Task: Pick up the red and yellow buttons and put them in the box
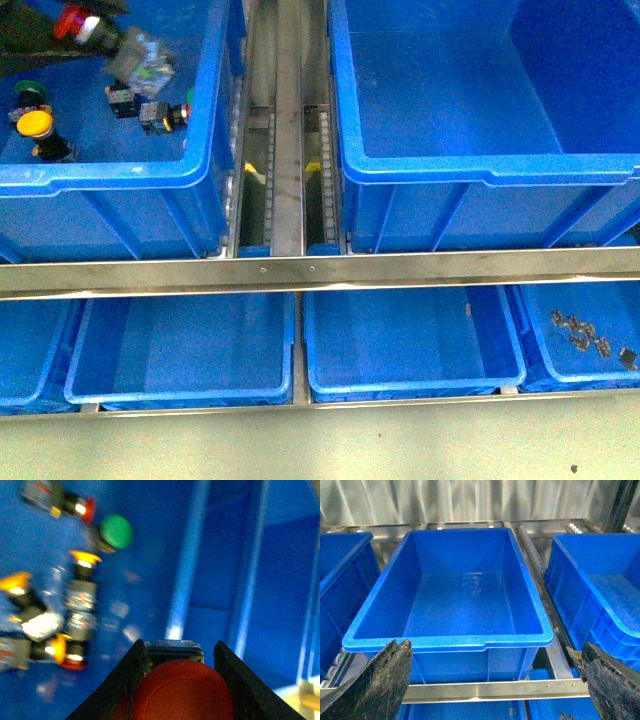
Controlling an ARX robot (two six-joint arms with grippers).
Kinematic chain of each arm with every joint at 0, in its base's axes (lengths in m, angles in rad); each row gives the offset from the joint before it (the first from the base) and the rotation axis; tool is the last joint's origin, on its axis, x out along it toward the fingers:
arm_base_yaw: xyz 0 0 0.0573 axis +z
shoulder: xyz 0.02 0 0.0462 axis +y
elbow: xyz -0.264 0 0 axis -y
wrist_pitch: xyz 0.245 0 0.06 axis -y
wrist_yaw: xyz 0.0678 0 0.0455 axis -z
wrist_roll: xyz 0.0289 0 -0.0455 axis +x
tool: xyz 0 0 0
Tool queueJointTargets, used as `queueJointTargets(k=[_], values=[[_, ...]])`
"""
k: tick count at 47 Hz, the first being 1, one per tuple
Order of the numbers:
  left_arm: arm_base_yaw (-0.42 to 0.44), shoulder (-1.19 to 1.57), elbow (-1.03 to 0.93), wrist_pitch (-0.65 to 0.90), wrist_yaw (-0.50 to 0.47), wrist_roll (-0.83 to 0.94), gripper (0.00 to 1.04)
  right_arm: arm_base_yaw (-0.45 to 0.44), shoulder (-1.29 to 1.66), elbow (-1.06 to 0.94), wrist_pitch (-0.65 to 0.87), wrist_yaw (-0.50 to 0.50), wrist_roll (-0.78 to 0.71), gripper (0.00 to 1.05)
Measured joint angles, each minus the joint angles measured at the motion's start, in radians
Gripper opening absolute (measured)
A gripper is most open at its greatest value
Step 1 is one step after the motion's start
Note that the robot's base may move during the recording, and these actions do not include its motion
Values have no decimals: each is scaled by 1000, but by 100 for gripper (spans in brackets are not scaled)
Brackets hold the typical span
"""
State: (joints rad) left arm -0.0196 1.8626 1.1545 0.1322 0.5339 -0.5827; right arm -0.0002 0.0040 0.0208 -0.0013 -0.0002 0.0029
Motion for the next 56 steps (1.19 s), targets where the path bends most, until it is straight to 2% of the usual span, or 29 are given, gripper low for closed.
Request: queueJointTargets(k=[5,11,21,40,56], values=[[-129,-64,-39,32,14,-92,34,0,0,0,0,0,0,99],[-232,-73,-26,40,-14,-152,34,0,0,0,0,0,0,99],[-344,-10,74,61,-69,-262,34,0,0,0,0,0,0,99],[-519,134,237,33,-179,-354,34,0,0,0,0,0,0,99],[-568,135,240,1,-220,-344,34,0,0,0,0,0,0,99]])
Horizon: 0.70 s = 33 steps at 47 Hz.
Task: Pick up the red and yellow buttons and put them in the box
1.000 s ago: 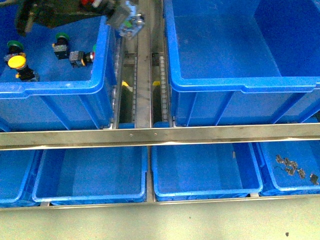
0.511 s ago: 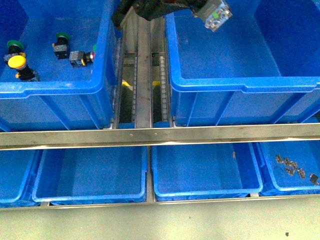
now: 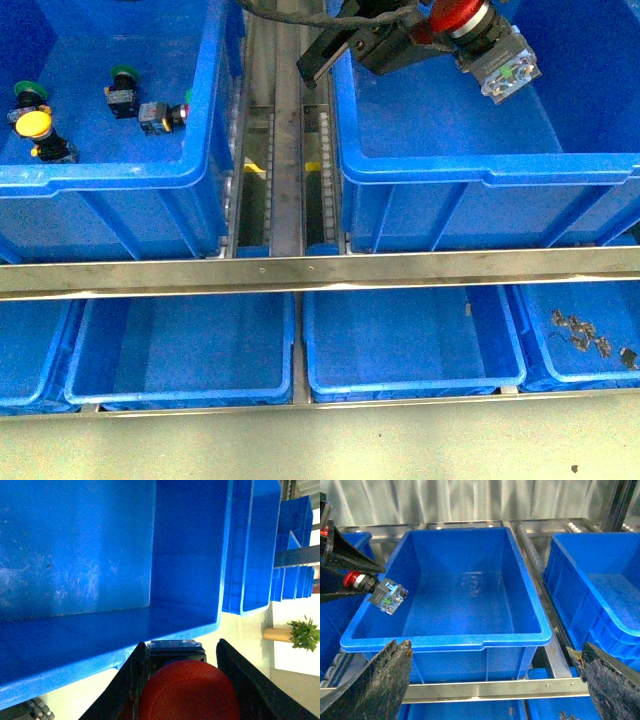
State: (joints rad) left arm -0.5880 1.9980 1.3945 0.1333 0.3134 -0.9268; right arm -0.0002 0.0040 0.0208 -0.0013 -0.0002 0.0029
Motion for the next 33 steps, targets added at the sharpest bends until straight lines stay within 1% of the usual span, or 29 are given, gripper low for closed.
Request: queueJointTargets(k=[8,9,11,12,13,14,15,16,17,18,19,22,30,33], values=[[-1,0,0,-24,-28,26,34,0,0,0,0,0,0,99],[-2,0,0,-25,-29,27,34,18,25,9,-32,58,9,99],[-3,-1,0,-25,-33,32,34,69,113,55,-116,233,9,99],[-3,-1,0,-25,-34,33,34,78,146,64,-115,274,5,99],[-4,-1,-1,-26,-36,33,34,91,218,84,-98,349,1,99],[-4,-1,-2,-29,-38,34,34,99,293,101,-63,401,-11,99],[-4,-3,-2,-29,-43,37,34,101,327,109,-42,418,-22,99],[-5,-3,-2,-29,-46,38,34,107,402,125,13,434,-35,99],[-6,-5,-2,-29,-49,40,34,114,480,140,76,433,-51,99],[-8,-6,-2,-29,-48,40,34,117,516,147,106,426,-56,99],[-9,-6,-2,-29,-49,40,34,126,624,167,202,403,-79,99],[-12,-7,-2,-33,-56,43,34,153,852,209,411,319,-140,99],[-11,-15,-2,-35,-66,43,34,212,1231,299,729,209,-223,99],[-9,-20,-2,-36,-77,43,34,230,1334,333,802,183,-248,99]])
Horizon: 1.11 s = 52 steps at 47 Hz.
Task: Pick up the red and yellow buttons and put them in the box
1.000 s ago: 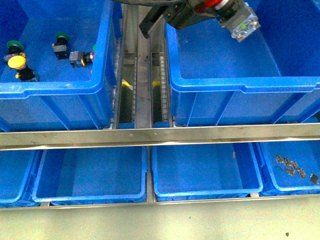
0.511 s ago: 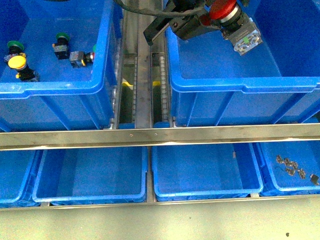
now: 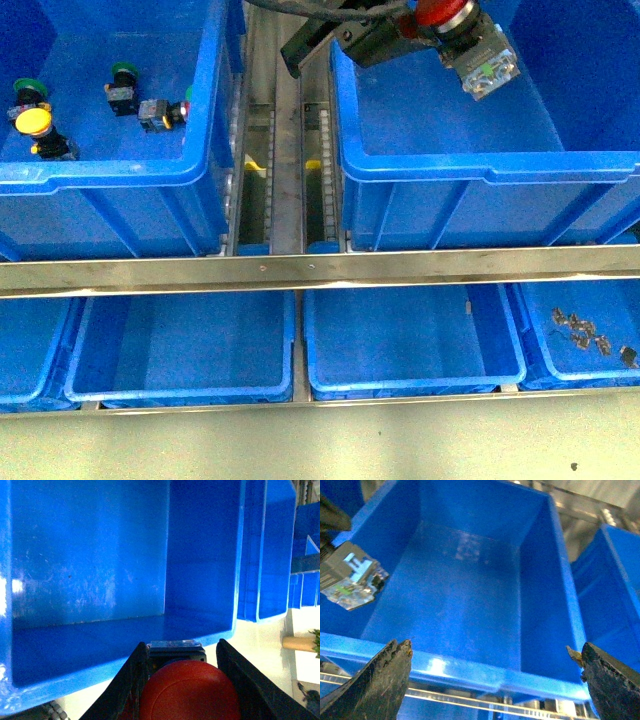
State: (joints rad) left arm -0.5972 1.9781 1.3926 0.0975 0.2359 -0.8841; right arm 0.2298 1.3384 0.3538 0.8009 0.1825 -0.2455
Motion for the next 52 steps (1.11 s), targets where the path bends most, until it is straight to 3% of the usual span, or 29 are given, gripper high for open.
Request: queueJointTargets(k=[16,32,52], values=[[3,-7,29,-21,-8,1,34,98,274,163,125,-90,-98,99],[3,-7,51,-29,-10,4,34,190,351,208,185,-93,-142,99],[0,-7,51,-32,-13,4,34,200,453,273,274,-65,-256,96]])
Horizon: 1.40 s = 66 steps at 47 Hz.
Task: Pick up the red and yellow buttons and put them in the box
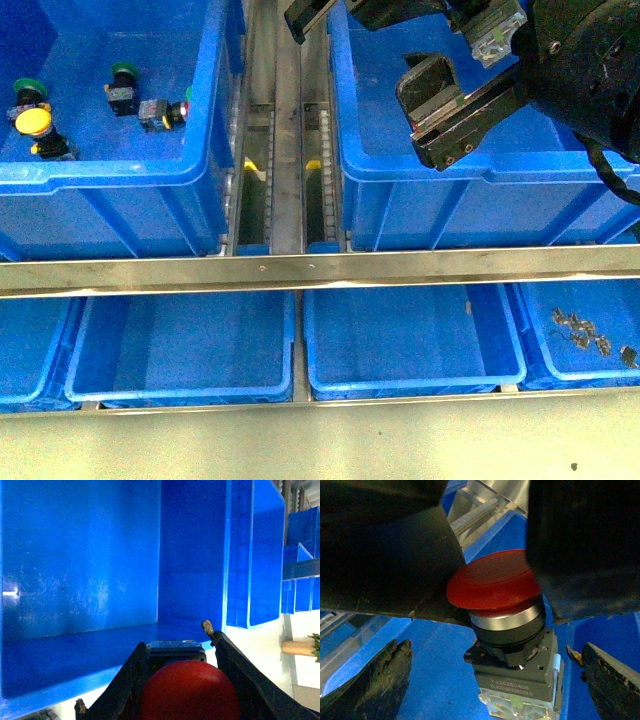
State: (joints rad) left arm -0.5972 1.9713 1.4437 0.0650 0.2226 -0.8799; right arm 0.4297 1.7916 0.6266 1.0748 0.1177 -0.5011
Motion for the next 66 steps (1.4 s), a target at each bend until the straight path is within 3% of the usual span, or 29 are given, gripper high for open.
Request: queueJointTargets(k=[15,21,32,46,48,66], values=[[0,0,0,0,-3,-1,34,-16,4,8,23,13,-15,54],[0,0,0,0,-11,-1,34,-16,4,6,22,11,-27,42],[0,0,0,0,-14,-4,34,-16,3,-2,22,13,-34,40],[19,-74,-61,68,-53,46,94,-19,1,-34,23,36,16,39],[26,-100,-82,70,-60,54,99,-21,1,-36,23,36,19,39],[124,-478,-552,111,-92,264,97,-69,-40,-50,-23,38,57,39]])
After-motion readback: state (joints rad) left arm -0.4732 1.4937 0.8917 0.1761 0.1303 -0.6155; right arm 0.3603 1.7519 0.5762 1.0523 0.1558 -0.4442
